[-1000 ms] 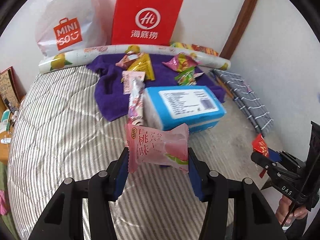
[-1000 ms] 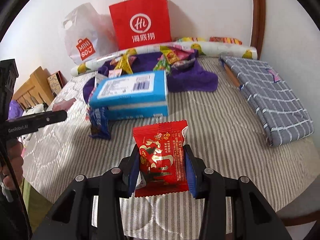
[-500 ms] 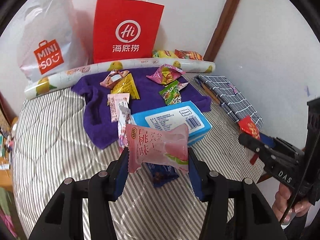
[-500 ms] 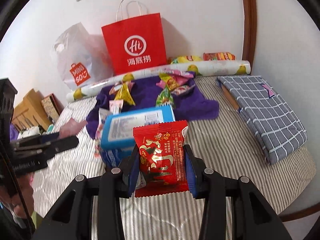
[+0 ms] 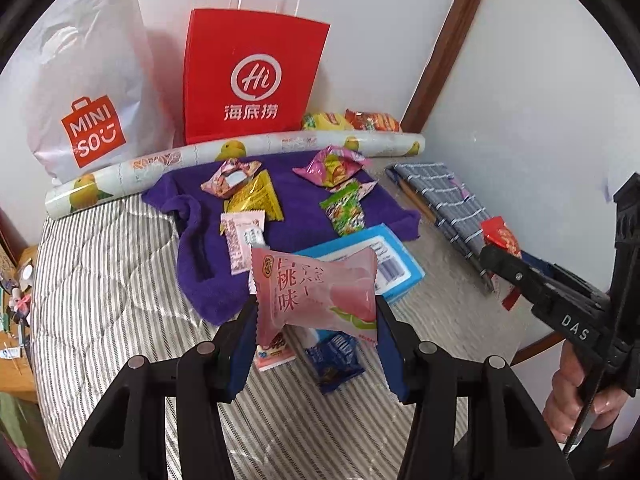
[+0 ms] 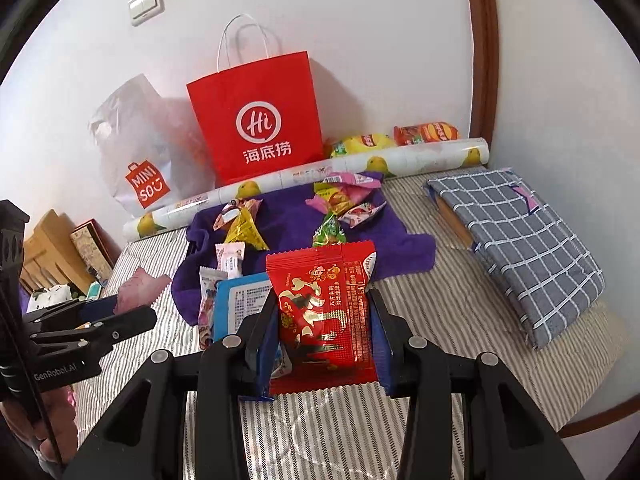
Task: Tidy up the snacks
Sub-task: 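Carry the pink peach packet and red packet over the purple towel with both tools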
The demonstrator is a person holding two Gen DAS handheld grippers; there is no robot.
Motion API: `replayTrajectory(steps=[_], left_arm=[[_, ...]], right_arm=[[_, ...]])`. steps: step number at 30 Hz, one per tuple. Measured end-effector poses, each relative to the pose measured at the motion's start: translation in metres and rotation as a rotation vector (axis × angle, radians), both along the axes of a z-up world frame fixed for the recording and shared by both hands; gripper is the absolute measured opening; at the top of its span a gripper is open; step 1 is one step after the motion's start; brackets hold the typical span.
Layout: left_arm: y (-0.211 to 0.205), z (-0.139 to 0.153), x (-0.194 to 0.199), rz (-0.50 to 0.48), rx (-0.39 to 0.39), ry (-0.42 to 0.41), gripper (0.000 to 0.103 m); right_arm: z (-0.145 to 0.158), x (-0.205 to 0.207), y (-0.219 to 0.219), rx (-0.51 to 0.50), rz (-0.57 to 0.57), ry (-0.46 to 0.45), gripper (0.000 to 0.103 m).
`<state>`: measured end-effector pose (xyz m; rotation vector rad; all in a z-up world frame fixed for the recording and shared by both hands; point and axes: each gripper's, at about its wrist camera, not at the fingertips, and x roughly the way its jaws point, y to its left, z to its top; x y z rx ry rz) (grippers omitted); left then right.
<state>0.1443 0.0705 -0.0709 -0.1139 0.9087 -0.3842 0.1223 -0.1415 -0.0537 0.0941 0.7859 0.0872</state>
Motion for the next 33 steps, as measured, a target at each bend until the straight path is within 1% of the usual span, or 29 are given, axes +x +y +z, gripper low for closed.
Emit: replayTrajectory(steps=[12,16,20,25,29,33], left_arm=[[-0.003,0.026,0.004,0.034,-0.019,-0.034,0.051],[-0.002,0.029,0.017,0.056,-0.030,-0.038,0.051],[-0.001,0.030,0.043,0.077,-0.033,-0.035,0.051],[0.002,0.032,0.083,0.118,-0.030,-0.035,0.051],[0.006,0.028,0.112,0.161,-0.025,-0.027,0.051],[0.011,0.021,0.130,0.191,-0.019,-0.015,0.051]], right_arm=[[0.020,0.013,-0.009,0.011,0.032,-0.016,0.041],[0.023,0.029,-0.014,0.018,0.051,-0.016,0.041],[0.022,0.054,-0.021,0.014,0.063,-0.021,0.041],[0.013,0.090,-0.029,0.019,0.072,-0.016,0.041],[-0.002,0.122,-0.033,0.029,0.084,0.008,0.041],[-0.025,0.154,-0.035,0.030,0.103,0.042,0.041]])
